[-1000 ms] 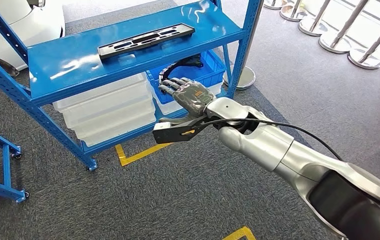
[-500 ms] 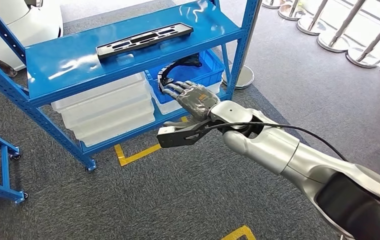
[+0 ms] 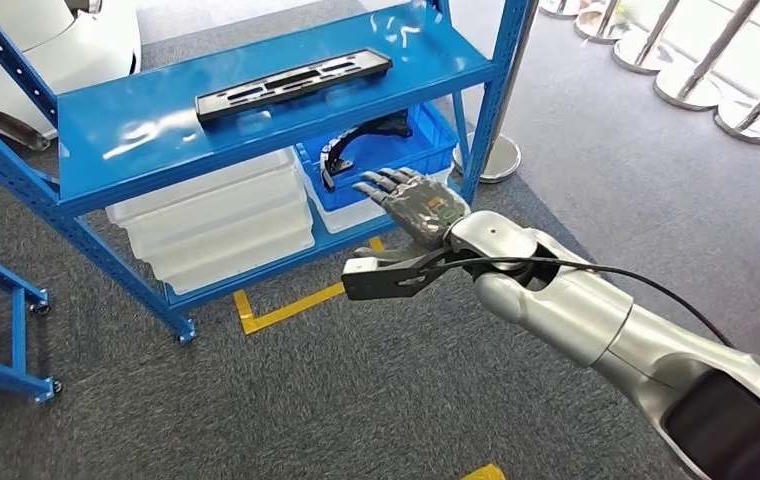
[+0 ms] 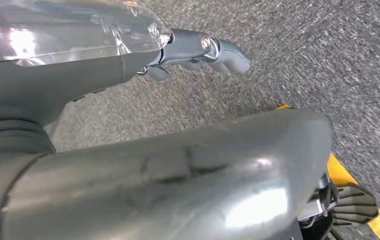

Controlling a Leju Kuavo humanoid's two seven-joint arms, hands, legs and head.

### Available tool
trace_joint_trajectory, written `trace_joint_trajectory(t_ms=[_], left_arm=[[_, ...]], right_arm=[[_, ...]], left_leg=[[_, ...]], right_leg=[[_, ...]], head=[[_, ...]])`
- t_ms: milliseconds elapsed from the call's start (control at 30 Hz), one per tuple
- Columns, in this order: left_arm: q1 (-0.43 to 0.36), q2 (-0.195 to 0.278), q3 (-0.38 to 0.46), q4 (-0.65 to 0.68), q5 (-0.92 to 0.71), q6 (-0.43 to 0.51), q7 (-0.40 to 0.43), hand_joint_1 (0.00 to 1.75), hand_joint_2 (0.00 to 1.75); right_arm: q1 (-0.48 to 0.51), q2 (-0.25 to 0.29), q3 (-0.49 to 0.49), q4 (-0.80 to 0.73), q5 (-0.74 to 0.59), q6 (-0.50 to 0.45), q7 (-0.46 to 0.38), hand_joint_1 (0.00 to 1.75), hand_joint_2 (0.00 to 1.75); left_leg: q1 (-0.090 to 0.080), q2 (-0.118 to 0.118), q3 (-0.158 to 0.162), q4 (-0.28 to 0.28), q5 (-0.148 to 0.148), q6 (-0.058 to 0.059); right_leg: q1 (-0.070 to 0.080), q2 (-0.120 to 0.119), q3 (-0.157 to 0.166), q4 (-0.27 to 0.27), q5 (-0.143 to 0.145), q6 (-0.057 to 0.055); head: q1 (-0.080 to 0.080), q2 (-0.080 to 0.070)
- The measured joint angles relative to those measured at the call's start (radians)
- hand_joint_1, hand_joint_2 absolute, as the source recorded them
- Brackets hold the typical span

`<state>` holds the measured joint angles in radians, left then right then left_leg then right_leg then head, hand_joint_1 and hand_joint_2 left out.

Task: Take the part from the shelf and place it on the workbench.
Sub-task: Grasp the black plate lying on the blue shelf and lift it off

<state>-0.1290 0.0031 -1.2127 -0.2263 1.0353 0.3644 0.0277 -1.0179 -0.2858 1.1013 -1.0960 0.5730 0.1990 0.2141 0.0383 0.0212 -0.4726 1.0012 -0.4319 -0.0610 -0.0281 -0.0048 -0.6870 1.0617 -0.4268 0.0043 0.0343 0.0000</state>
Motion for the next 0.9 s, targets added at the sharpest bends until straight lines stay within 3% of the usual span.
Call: trace_joint_trajectory(t_ms=[33,100,167,233,267,300,333,400,467,533,633,667,733,767,800,833,900], left_arm=[[-0.001,0.000,-0.001,0.000,-0.001,0.000,0.001,0.00,0.00],[-0.003,0.000,-0.003,0.000,-0.003,0.000,0.004,0.00,0.00],[-0.006,0.000,-0.006,0.000,-0.006,0.000,0.006,0.00,0.00],[-0.009,0.000,-0.010,0.000,-0.009,0.000,0.007,0.00,0.00],[-0.008,0.000,-0.012,0.000,-0.009,0.000,0.008,0.00,0.00],[-0.007,0.000,-0.014,0.000,-0.010,0.000,0.009,0.00,0.00],[-0.006,0.000,-0.015,0.000,-0.010,0.000,0.011,0.00,0.00],[-0.004,0.001,-0.017,0.001,-0.011,0.000,0.012,0.00,0.00],[-0.006,0.003,-0.019,0.002,-0.012,0.000,0.013,0.00,0.00],[-0.008,0.003,-0.020,0.002,-0.012,0.000,0.015,0.00,0.00],[-0.010,0.001,-0.020,0.002,-0.014,0.001,0.017,0.00,0.00],[-0.011,0.001,-0.020,0.002,-0.015,0.001,0.017,0.00,0.00],[-0.013,0.000,-0.020,0.002,-0.018,0.002,0.017,0.00,0.00],[-0.013,0.000,-0.020,0.002,-0.018,0.002,0.017,0.00,0.00],[-0.013,-0.001,-0.020,0.002,-0.018,0.002,0.017,0.00,0.00],[-0.012,-0.001,-0.020,0.002,-0.018,0.002,0.017,0.00,0.00],[-0.012,-0.001,-0.020,0.002,-0.018,0.002,0.017,0.00,0.00]], right_arm=[[0.002,-0.002,-0.001,-0.003,0.000,0.001,0.001,0.00,0.00],[0.003,-0.006,-0.004,-0.008,-0.001,0.003,0.005,0.00,0.00],[0.003,-0.008,-0.005,-0.013,-0.001,0.003,0.006,0.00,0.00],[0.007,-0.008,-0.005,-0.016,-0.001,0.003,0.006,0.00,0.00],[0.012,-0.009,-0.005,-0.017,-0.001,0.003,0.007,0.00,0.00],[0.015,-0.009,-0.005,-0.018,-0.002,0.003,0.007,0.00,0.00],[0.017,-0.010,-0.005,-0.020,-0.002,0.003,0.008,0.00,0.00],[0.020,-0.011,-0.005,-0.025,-0.004,0.003,0.011,0.00,0.00],[0.025,-0.014,-0.005,-0.030,-0.004,0.004,0.015,0.00,0.00],[0.031,-0.018,-0.006,-0.034,-0.004,0.005,0.018,0.00,0.00],[0.034,-0.027,-0.015,-0.041,-0.002,0.005,0.020,0.00,0.00],[0.035,-0.030,-0.018,-0.042,-0.001,0.006,0.021,0.00,0.00],[0.040,-0.034,-0.022,-0.043,0.000,0.008,0.022,0.00,0.00],[0.045,-0.036,-0.022,-0.043,0.000,0.008,0.022,0.00,0.00],[0.049,-0.039,-0.022,-0.043,0.000,0.009,0.022,0.00,0.00],[0.052,-0.041,-0.022,-0.043,0.000,0.009,0.022,0.00,0.00],[0.052,-0.044,-0.023,-0.043,0.001,0.009,0.022,0.00,0.00]], left_leg=[[-0.001,0.001,0.001,0.003,-0.004,-0.006],[0.001,0.000,-0.007,0.035,-0.009,-0.014],[0.001,-0.004,-0.068,0.141,-0.028,-0.015],[-0.006,-0.007,-0.160,0.272,-0.074,-0.010],[-0.011,-0.008,-0.197,0.310,-0.088,-0.006],[-0.016,-0.009,-0.219,0.316,-0.082,0.002],[-0.023,-0.010,-0.225,0.288,-0.052,0.013],[-0.040,-0.014,-0.211,0.172,0.054,0.046],[-0.052,-0.018,-0.193,0.082,0.113,0.071],[-0.055,-0.019,-0.183,0.054,0.116,0.074],[-0.044,-0.016,-0.154,0.016,0.128,0.070],[-0.040,-0.015,-0.144,0.006,0.129,0.071],[-0.039,-0.015,-0.133,0.002,0.122,0.073],[-0.038,-0.014,-0.128,0.002,0.117,0.073],[-0.036,-0.015,-0.123,0.004,0.111,0.071],[-0.033,-0.015,-0.117,0.007,0.104,0.068],[-0.028,-0.015,-0.108,0.019,0.085,0.057]], right_leg=[[0.001,0.003,0.000,0.002,-0.004,-0.014],[0.002,0.009,0.008,0.005,-0.010,-0.029],[0.005,0.014,0.021,0.003,-0.020,-0.042],[0.011,0.019,0.033,0.003,-0.032,-0.051],[0.016,0.022,0.042,0.003,-0.040,-0.054],[0.021,0.026,0.053,0.003,-0.047,-0.056],[0.026,0.029,0.065,0.002,-0.056,-0.058],[0.035,0.034,0.090,0.001,-0.072,-0.062],[0.037,0.037,0.103,-0.002,-0.082,-0.059],[0.033,0.037,0.106,-0.007,-0.088,-0.051],[0.034,0.028,0.099,0.018,-0.112,-0.037],[0.033,0.024,0.078,0.060,-0.132,-0.031],[0.025,0.019,0.006,0.184,-0.173,-0.020],[0.020,0.017,-0.028,0.232,-0.178,-0.014],[0.016,0.016,-0.047,0.246,-0.164,-0.009],[0.012,0.014,-0.048,0.222,-0.130,-0.004],[0.007,0.009,-0.011,0.102,-0.045,0.003]], head=[[0.000,0.000],[-0.009,0.000],[-0.021,0.000],[-0.036,0.000],[-0.042,0.000],[-0.047,0.000],[-0.052,0.000],[-0.061,0.000],[-0.063,0.000],[-0.064,0.000],[-0.064,0.000],[-0.060,0.000],[-0.047,0.000],[-0.040,0.000],[-0.032,0.000],[-0.023,0.000],[-0.006,0.000]])
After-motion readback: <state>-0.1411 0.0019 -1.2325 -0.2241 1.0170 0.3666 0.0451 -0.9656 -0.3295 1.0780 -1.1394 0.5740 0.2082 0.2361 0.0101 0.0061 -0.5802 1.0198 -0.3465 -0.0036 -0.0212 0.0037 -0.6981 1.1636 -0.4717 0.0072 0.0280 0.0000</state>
